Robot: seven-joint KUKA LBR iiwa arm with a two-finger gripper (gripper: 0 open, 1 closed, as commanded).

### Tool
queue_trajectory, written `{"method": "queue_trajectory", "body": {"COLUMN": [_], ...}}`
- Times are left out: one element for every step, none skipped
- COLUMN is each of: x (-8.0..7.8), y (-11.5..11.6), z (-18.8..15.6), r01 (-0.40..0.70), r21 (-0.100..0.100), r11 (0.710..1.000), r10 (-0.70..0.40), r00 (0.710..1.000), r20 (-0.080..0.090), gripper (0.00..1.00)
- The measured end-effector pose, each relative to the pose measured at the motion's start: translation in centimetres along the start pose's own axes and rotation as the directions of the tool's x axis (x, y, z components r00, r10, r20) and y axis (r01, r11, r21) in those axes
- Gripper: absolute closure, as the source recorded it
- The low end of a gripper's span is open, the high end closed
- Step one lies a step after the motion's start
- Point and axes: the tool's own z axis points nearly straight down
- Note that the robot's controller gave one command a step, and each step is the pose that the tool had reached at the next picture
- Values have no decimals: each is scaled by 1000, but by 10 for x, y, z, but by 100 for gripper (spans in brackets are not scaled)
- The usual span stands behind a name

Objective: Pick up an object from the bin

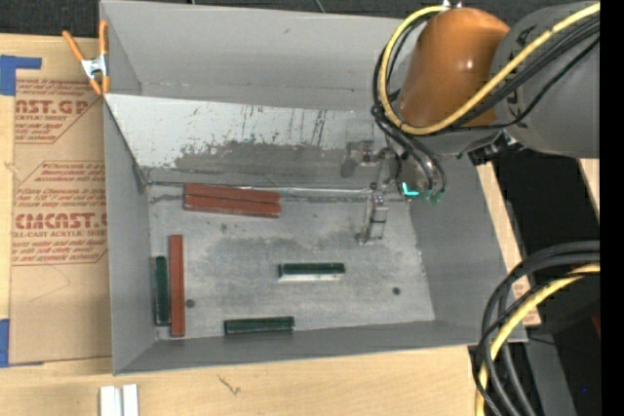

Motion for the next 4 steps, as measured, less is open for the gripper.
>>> {"method": "queue_trajectory", "body": {"x": [-2,20,25,56], "y": [0,27,14,50], "z": [-4,41,94,106], "r01": [0,63,146,126], "r21": [0,2,0,-1], "r11": [1000,998,989,992], "r10": [0,-63,-146,-126], "r00": [1000,998,989,992], "r20": [7,12,8,6], "gripper": [0,0,0,100]}}
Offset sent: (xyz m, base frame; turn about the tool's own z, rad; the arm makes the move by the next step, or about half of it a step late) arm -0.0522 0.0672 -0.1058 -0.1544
